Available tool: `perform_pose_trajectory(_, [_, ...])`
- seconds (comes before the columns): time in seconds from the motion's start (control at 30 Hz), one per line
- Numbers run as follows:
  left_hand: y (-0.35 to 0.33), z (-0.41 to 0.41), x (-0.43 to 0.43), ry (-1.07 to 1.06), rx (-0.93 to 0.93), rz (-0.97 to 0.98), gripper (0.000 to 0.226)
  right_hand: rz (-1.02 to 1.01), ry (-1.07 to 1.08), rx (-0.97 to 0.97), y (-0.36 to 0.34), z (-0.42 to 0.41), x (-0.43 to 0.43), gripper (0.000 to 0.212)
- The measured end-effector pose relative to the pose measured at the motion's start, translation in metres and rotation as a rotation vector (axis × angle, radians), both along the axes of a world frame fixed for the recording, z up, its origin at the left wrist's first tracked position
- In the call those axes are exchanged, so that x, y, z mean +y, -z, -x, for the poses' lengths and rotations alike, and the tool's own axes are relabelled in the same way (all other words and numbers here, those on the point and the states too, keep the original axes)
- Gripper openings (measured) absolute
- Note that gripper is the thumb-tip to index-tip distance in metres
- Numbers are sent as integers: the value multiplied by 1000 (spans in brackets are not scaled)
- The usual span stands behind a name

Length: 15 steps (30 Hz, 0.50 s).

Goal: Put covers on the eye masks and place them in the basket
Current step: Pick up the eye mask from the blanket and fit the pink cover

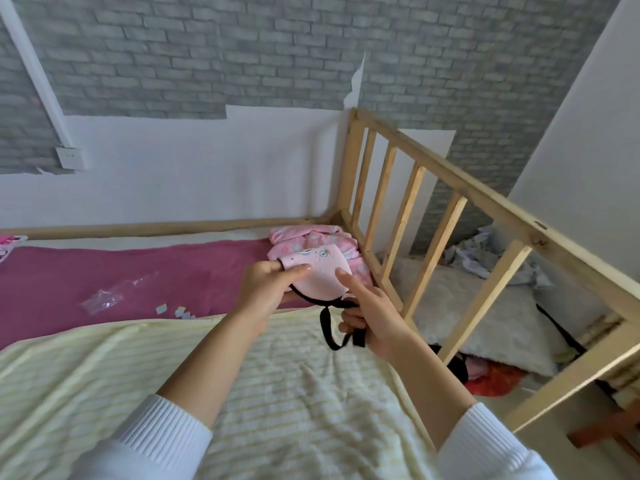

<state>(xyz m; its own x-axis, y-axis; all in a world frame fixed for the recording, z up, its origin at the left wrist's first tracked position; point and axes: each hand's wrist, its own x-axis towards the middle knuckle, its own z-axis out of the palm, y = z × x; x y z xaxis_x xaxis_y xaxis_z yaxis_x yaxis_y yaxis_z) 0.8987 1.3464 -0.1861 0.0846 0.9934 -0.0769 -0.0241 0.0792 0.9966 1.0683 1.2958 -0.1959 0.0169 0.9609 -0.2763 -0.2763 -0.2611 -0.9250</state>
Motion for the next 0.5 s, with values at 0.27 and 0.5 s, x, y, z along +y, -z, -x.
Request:
perform_pose_trajectory(0.27, [2,17,9,-100,37,64,27,-27,73,-68,-8,-19,19,27])
perform_pose_trajectory(0.5, [0,7,4,302,334,-16,13,-51,-245,-322,-19,-20,23,16])
